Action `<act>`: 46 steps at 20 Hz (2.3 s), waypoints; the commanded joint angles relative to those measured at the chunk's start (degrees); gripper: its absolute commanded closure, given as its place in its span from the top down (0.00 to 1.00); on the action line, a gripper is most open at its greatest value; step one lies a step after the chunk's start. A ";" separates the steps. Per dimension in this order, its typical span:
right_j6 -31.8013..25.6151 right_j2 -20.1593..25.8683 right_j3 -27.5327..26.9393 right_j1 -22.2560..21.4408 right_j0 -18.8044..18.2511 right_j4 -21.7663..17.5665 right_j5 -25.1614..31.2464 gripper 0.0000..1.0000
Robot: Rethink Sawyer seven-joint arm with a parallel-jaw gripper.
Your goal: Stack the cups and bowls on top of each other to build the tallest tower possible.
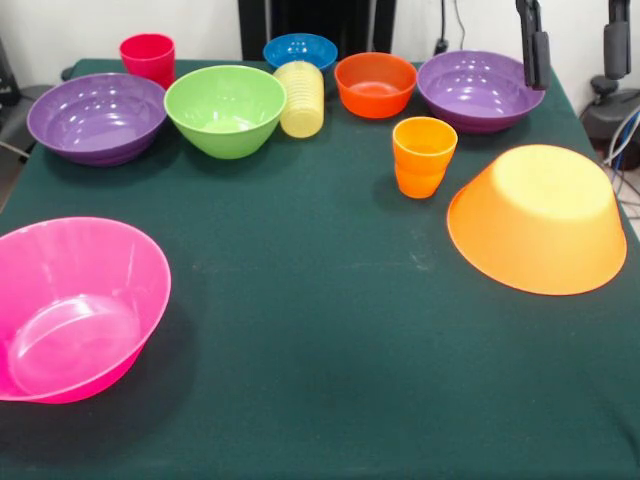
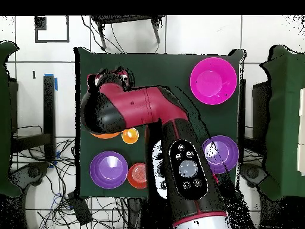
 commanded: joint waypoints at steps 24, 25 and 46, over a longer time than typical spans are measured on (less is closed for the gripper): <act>23.54 -28.06 -5.16 12.91 24.08 -0.73 7.77 1.00; 23.24 -27.68 -4.21 12.76 23.70 0.03 7.96 1.00; 27.10 -23.49 7.71 11.66 24.45 15.40 9.35 1.00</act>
